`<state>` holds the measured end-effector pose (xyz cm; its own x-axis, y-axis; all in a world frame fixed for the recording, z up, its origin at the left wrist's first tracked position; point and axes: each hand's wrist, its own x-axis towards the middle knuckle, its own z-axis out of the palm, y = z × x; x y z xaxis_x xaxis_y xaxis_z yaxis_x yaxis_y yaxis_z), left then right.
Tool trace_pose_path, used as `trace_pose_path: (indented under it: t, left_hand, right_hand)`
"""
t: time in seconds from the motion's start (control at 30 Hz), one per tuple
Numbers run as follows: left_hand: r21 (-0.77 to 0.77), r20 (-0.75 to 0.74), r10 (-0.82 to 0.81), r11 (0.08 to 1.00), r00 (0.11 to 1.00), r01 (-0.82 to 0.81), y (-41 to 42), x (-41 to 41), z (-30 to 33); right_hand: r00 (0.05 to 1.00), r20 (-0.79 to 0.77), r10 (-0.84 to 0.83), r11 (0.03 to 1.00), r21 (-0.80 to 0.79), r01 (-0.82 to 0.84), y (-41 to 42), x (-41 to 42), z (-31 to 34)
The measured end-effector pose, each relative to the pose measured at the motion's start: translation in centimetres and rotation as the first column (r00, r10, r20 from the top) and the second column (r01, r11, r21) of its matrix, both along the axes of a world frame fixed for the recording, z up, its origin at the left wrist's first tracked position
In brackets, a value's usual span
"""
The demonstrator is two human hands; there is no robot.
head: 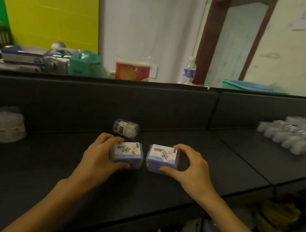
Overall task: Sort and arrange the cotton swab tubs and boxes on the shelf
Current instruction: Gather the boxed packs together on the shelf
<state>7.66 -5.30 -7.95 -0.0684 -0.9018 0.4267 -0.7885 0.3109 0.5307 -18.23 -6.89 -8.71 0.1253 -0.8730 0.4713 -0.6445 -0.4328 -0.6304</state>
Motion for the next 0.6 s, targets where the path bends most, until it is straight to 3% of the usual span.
trace_pose_path:
  t: [0.37,0.6]
  left_hand:
    - [-0.085,0.020,-0.165,0.982,0.986,0.166,2.1,-19.4,0.9]
    - [-0.057,-0.005,-0.268,0.962,0.963,0.267,2.9,-31.8,0.9]
  right_hand:
    - [0.999,-0.018,-0.050,0.997,-0.065,0.049,3.6,-20.7,0.7]
    - [0.985,-0.045,-0.169,0.981,-0.101,0.163,5.9,-34.0,0.7]
